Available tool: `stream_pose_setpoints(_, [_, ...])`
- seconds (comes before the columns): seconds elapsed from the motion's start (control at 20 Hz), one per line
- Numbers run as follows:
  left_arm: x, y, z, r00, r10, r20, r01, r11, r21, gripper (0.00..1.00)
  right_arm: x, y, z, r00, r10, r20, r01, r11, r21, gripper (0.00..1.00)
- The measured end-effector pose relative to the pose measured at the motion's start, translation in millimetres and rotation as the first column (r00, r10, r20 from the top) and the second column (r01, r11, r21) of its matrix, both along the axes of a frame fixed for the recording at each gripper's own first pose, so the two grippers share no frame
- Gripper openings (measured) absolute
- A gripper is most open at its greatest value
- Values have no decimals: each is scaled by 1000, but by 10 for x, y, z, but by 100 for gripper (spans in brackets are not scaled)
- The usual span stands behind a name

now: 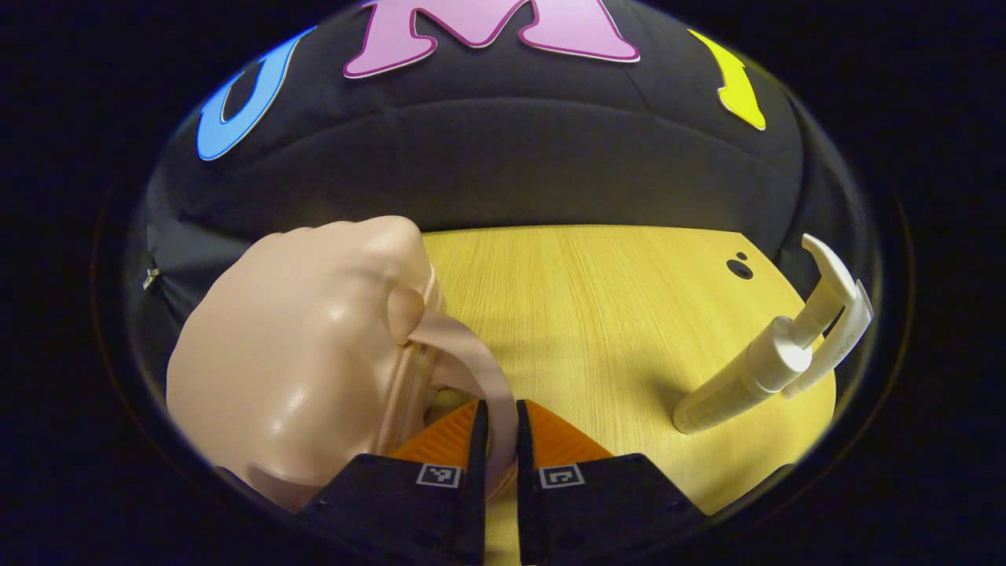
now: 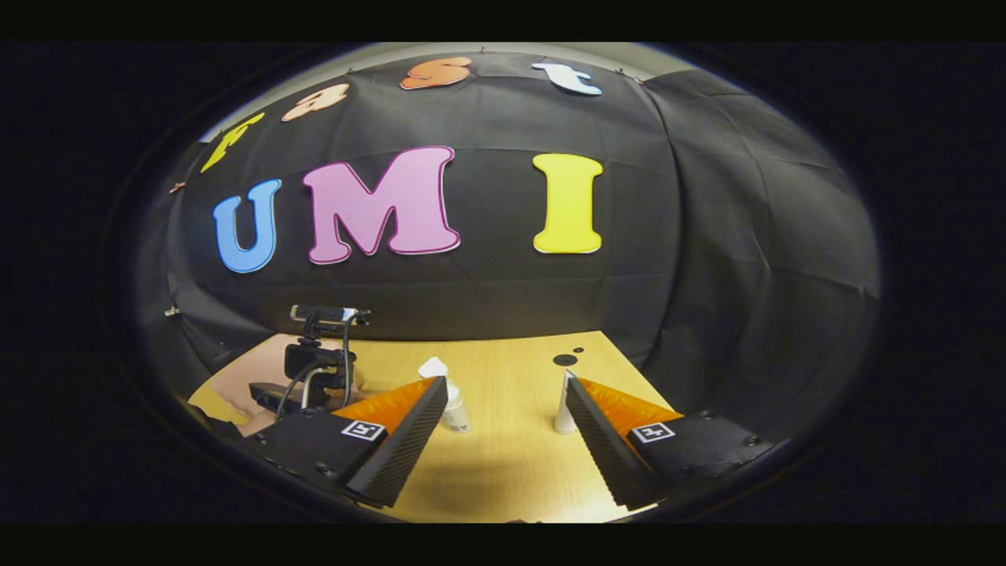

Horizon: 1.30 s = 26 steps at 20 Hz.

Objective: First open the suitcase, pack the skin care products into it, and then close the suitcase.

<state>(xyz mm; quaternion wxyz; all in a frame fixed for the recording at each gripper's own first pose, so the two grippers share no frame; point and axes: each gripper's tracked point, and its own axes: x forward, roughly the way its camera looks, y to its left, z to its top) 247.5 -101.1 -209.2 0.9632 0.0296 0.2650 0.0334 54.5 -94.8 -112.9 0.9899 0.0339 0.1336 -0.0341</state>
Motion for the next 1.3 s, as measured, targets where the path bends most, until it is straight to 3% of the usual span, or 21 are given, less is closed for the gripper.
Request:
stream_pose_setpoints(0.2, [-100,-73,275,997,-73,-14,72,994,-86,15,-13,135,33,1000,24,13,-24,1000,5,97])
stream_pose_setpoints(0.45, [-305,117,1017,997,-71,22,73,992,-106,13,-1,289,206,998,44,53,-44,999,9,96])
stream_pose_setpoints(0.6, [-447,458,1662,997,-40,60,47,991,-123,13,-6,439,265,996,59,68,-60,998,20,97])
stream_pose_setpoints(0.75, [-583,1009,2163,997,-6,75,16,991,-131,13,-45,622,260,994,88,67,-89,996,20,97])
stream_pose_setpoints(0.95, [-740,1977,2630,993,41,110,-38,999,-25,13,-76,845,295,990,117,73,-119,993,20,96])
stream_pose_setpoints(1.15, [-825,2981,2783,984,127,124,-141,984,111,12,-106,906,457,988,116,101,-115,993,-10,96])
stream_pose_setpoints(1.3, [-799,3504,2705,978,169,119,-185,972,144,11,-146,866,511,990,86,115,-83,996,-30,97])
